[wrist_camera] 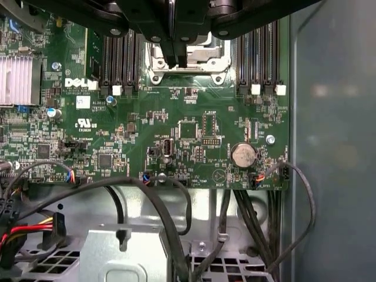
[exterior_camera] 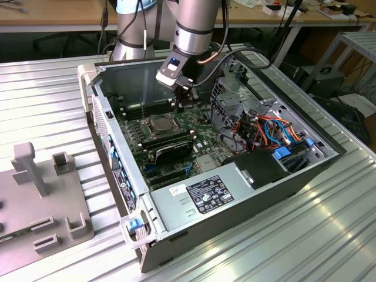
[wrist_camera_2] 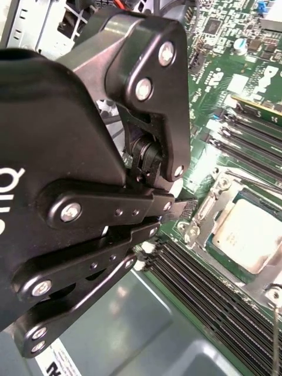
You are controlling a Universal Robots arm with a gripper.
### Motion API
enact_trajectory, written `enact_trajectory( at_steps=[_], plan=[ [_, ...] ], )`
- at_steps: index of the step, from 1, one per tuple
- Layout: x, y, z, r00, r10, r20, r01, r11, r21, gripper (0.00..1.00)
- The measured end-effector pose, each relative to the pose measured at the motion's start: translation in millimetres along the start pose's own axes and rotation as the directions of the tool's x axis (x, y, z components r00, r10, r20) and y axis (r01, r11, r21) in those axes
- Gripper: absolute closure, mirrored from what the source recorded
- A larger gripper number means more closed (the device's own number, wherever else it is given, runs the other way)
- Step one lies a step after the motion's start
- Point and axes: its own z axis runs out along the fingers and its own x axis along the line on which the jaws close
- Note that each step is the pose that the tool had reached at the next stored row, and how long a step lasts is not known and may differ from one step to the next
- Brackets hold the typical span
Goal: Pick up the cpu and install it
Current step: 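Close the cpu cover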
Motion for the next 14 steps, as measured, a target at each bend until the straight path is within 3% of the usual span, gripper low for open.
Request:
enact_trajectory(
  at_steps=[5, 7, 9, 14],
  plan=[
    [0.0, -6.8, 0.0, 1.0000, 0.000, 0.0000, 0.000, 1.0000, 0.0000, 0.89],
    [0.2, -14.1, 0.2, 1.0000, 0.000, 0.0000, 0.000, 1.0000, 0.0000, 0.89],
    [0.3, -25.3, 0.7, 1.0000, 0.000, 0.0000, 0.000, 1.0000, 0.0000, 0.89],
    [0.5, -37.2, 1.3, 1.0000, 0.000, 0.0000, 0.000, 1.0000, 0.0000, 0.89]
  ],
)
